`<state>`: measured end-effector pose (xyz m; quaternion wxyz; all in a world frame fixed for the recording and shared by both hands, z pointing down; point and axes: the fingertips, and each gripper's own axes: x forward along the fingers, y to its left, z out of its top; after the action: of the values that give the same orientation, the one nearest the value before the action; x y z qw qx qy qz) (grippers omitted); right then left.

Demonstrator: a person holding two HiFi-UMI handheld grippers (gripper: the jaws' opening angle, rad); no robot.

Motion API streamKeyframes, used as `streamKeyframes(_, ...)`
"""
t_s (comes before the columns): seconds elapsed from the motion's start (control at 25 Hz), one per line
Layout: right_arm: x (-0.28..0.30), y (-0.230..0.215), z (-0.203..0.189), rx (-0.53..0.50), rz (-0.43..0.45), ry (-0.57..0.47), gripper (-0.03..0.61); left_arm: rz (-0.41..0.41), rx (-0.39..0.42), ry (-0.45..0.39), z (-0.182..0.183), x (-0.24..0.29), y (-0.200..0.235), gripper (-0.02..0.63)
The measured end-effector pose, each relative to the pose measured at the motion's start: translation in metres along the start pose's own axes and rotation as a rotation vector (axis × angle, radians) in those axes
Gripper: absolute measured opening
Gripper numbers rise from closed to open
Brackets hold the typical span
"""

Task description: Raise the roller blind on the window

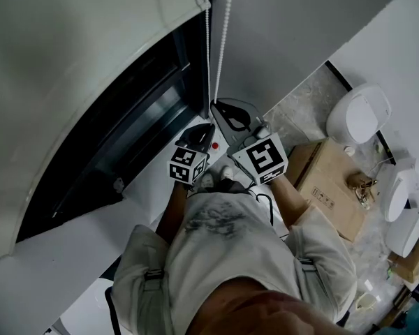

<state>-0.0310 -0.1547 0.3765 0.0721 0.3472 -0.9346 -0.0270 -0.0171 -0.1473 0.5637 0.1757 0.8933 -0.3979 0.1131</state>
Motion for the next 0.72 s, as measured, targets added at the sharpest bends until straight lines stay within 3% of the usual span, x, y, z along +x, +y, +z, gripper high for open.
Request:
streamKeyframes(0.36,0.001,0.002,-0.022,0.0,0.002,0.04,0.011,0.009,0.008,0.035,-0.021,0.005,0.003,0.011)
streamKeyframes(0.72,-0.002,0.0,-0.021,-0.019,0.008,0.032,0.011,0.007,0.022,-0.003,0.001,-0.014,-0.008,0.022)
